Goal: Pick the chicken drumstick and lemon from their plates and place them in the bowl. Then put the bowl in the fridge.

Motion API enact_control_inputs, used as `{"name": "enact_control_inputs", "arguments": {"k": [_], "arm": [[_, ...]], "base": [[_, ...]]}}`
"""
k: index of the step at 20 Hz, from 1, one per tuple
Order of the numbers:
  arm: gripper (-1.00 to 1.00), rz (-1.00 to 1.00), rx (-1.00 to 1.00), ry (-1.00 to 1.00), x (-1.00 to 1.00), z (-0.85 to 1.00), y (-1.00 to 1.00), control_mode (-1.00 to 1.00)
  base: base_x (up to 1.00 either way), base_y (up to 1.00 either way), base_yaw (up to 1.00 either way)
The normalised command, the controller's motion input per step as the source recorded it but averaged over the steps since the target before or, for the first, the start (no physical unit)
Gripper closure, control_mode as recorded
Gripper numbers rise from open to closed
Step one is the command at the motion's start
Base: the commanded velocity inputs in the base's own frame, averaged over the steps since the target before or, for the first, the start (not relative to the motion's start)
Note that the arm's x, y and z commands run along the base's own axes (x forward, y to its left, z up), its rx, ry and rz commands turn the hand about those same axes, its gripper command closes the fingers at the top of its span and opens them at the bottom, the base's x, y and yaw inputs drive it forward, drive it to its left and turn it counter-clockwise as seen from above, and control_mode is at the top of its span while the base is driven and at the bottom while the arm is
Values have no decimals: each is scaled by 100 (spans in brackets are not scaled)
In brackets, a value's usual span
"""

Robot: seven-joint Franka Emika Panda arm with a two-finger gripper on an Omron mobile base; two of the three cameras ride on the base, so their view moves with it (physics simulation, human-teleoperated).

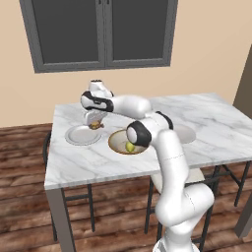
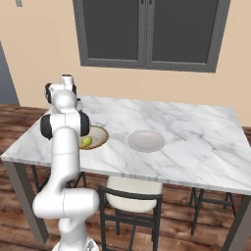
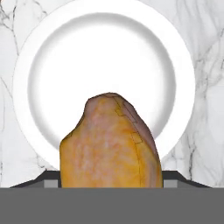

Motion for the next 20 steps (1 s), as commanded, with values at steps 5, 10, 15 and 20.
{"name": "enact_control_inputs", "arguments": {"k": [5,10,15,20], "arm": [[100,-1,0,-4,-43,4,-59,-100],[100,-5,0,-4,-41,5,-60,-100],[100,-7,0,0,-44,2,-46,-100],[100,-9,0,0,-47,0,-36,-100]], "base": [[0,0,0],[0,0,0],[0,0,0],[0,0,0]]}}
